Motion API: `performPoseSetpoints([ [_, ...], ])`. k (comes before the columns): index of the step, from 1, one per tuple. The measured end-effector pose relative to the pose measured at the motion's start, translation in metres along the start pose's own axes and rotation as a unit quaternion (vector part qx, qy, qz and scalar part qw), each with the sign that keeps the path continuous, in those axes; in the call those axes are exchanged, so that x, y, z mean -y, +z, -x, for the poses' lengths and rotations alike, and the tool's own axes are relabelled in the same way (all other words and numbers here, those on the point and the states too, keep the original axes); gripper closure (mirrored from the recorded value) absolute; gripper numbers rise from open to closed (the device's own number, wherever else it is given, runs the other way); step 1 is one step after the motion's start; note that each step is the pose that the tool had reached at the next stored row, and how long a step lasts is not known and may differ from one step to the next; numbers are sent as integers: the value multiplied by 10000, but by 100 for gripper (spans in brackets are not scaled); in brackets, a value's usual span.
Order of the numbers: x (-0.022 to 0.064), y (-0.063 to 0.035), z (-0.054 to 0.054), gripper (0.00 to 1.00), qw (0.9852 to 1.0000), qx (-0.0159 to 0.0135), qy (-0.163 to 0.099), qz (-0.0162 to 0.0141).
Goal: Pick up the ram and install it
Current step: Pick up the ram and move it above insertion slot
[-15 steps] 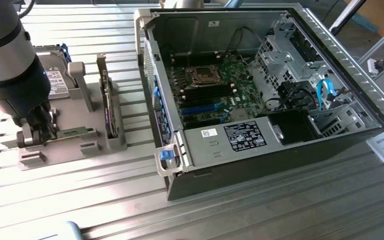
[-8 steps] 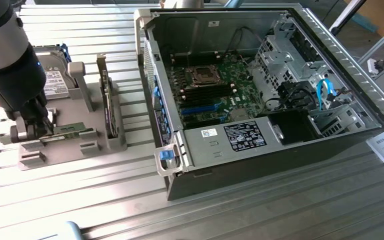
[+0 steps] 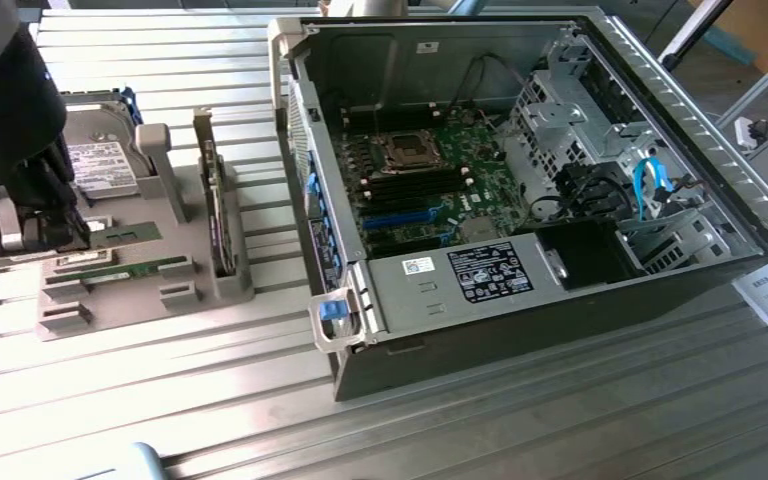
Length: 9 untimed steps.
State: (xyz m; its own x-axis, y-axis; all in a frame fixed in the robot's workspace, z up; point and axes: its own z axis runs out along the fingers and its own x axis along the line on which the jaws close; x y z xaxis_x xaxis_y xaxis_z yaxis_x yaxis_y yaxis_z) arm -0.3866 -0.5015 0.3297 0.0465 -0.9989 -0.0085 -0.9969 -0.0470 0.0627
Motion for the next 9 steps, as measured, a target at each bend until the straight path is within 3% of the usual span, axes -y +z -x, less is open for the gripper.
performPoseSetpoints([
  [4,-8,-135,1,87,10000,0,0,0],
  [9,-28,-447,4,87,10000,-3,0,0],
])
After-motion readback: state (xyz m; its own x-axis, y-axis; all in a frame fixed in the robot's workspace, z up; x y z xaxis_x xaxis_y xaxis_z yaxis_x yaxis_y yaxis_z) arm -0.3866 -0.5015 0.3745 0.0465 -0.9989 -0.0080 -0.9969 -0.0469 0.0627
